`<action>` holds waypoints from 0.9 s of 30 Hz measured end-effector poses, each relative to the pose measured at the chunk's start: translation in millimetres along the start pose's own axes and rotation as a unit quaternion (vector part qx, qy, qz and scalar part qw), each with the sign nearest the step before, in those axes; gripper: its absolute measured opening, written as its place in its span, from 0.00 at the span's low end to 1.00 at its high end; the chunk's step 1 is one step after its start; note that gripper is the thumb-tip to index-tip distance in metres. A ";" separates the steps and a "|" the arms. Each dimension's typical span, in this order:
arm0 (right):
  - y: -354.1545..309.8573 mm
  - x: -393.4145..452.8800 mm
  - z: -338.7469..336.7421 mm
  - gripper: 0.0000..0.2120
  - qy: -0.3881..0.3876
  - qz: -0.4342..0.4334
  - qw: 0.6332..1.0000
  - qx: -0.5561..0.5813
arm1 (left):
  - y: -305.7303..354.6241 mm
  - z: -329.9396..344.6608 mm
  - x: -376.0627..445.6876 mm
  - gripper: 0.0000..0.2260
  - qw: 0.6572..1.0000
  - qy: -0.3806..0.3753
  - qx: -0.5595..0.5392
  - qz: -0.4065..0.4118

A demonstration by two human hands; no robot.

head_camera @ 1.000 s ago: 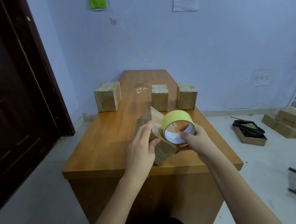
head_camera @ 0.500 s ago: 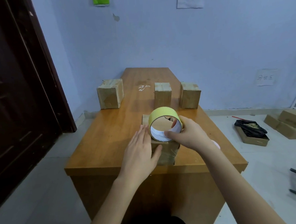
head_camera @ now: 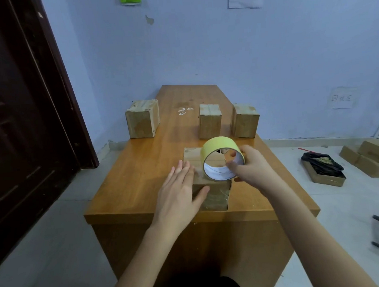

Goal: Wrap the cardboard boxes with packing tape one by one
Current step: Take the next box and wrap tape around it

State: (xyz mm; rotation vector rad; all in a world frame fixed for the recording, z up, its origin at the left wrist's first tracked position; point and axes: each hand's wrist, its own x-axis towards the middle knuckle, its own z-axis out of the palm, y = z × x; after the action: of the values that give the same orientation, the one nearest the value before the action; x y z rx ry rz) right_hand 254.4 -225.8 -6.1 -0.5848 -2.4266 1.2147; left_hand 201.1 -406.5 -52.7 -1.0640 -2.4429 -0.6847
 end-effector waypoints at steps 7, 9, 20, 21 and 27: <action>1.6 -1.4 4.6 0.02 -0.033 0.002 0.997 0.067 | 11.1 5.7 9.4 0.38 0.998 0.004 0.060 0.019; -1.0 -0.2 -0.4 0.03 -0.058 -0.003 0.996 0.064 | 10.2 7.6 7.4 0.37 0.996 0.002 0.082 0.035; 16.3 -4.7 1.7 0.04 -0.018 0.018 0.988 0.155 | 6.1 12.5 7.1 0.37 0.993 -0.010 0.114 0.038; 17.2 -5.1 3.4 0.03 -0.028 0.010 0.988 0.151 | 6.0 12.7 7.1 0.37 0.993 -0.010 0.113 0.038; 19.8 -0.4 -11.7 0.04 -0.053 0.049 0.975 0.208 | 6.6 11.0 7.9 0.36 0.991 -0.001 0.125 0.047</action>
State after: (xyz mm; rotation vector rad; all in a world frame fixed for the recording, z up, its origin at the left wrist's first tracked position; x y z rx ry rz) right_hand 264.4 -207.4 -15.7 -0.5252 -2.1453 1.7722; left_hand 199.4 -391.7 -55.6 -1.0699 -2.3853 -0.3363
